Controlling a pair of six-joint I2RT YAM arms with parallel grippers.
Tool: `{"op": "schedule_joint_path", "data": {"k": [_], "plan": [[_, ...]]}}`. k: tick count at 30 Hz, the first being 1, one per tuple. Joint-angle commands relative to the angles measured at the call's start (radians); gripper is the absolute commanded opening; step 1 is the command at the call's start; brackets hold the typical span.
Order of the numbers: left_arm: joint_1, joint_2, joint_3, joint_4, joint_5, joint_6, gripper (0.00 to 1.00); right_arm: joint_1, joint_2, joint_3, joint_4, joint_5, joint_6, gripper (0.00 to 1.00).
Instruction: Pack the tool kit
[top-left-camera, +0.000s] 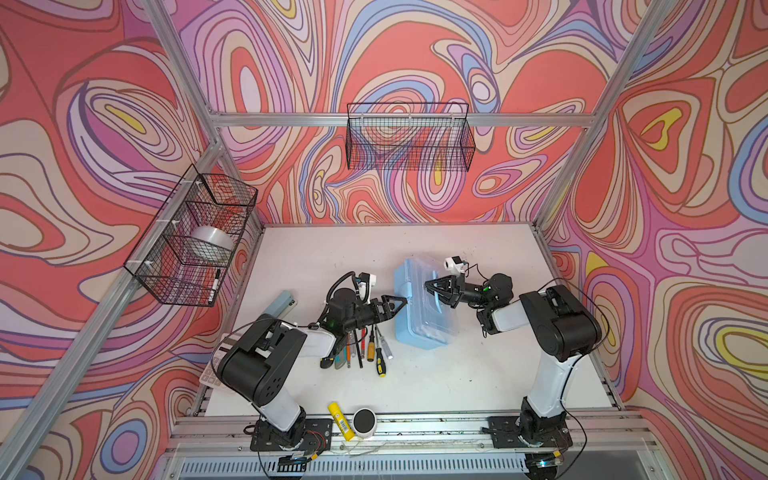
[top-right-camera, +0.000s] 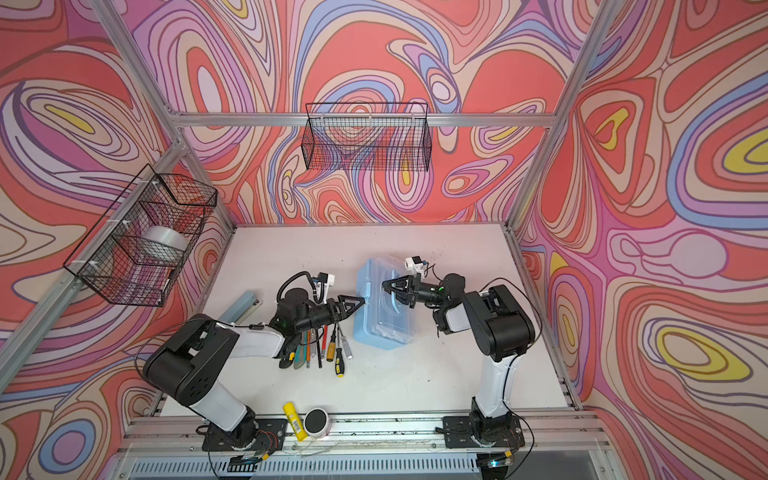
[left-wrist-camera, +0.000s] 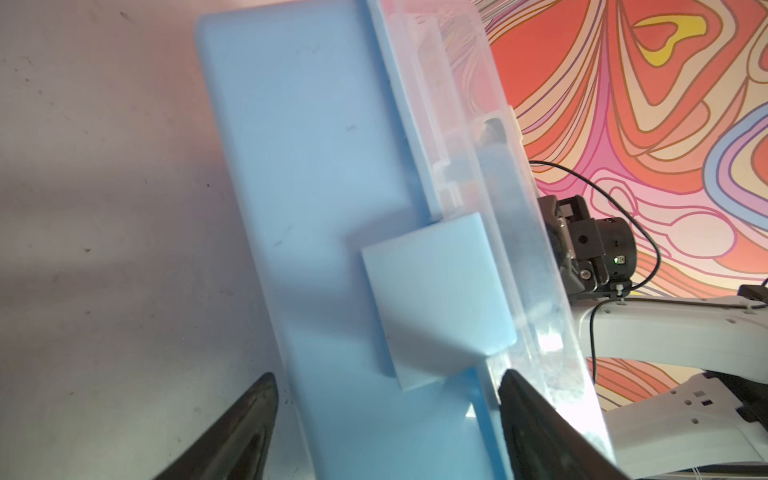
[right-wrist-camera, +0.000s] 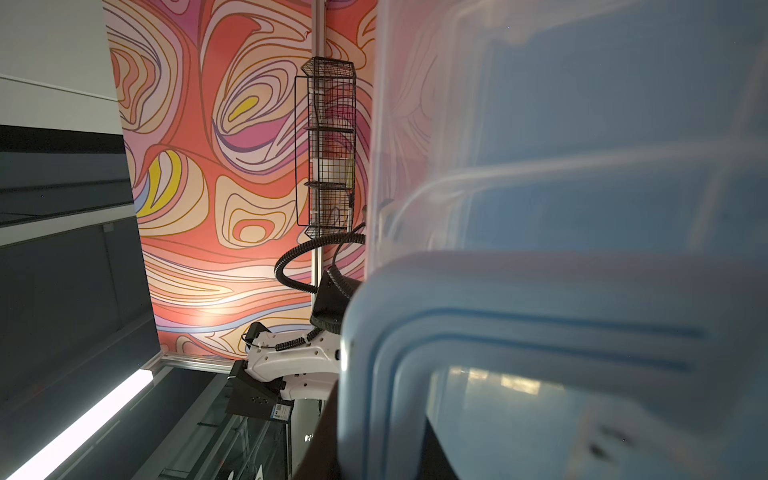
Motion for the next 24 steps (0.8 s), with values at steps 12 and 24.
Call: {"op": "schedule_joint_path", "data": {"k": [12,24], "plan": [[0.019,-0.199,0.055,-0.352,-0.086,0.187,0.82,0.008,-0.095,-0.007,-0.528,-0.032,-0.435,0.00],[0.018,0.019,0.175,-0.143,0.065,0.102,0.81,0.007,0.013,-0.017,-0.319,-0.052,-0.323,0.00]]}}
